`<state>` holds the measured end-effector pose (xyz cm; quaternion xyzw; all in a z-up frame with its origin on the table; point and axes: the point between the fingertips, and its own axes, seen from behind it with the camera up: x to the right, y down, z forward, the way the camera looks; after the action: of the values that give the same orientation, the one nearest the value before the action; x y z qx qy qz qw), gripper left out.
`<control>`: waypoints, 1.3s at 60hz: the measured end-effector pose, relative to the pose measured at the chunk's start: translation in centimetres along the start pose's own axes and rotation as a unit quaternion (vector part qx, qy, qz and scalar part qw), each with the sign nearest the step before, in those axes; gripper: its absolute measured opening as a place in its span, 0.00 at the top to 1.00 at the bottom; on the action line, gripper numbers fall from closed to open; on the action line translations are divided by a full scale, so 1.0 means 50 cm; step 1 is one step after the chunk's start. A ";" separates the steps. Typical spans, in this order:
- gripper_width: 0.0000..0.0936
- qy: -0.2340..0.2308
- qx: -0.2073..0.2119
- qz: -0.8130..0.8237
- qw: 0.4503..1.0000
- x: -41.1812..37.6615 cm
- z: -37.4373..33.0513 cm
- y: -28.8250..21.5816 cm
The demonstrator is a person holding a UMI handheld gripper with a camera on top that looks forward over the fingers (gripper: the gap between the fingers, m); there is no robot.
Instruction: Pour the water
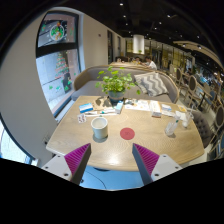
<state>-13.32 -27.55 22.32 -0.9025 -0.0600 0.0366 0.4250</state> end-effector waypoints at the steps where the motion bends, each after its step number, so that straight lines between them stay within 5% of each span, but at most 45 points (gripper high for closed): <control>1: 0.09 0.001 0.000 0.001 1.000 0.004 0.005 0.003; 40: 0.09 0.029 -0.033 0.046 0.998 0.590 0.214 0.142; 68: 0.09 0.027 0.063 0.033 0.997 0.771 0.542 0.018; 72: 0.14 0.023 0.078 0.019 0.996 0.769 0.572 0.000; 78: 0.41 0.029 0.092 0.016 0.995 0.772 0.598 -0.008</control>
<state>21.37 0.86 3.04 -0.8610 -0.0290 0.0224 0.5074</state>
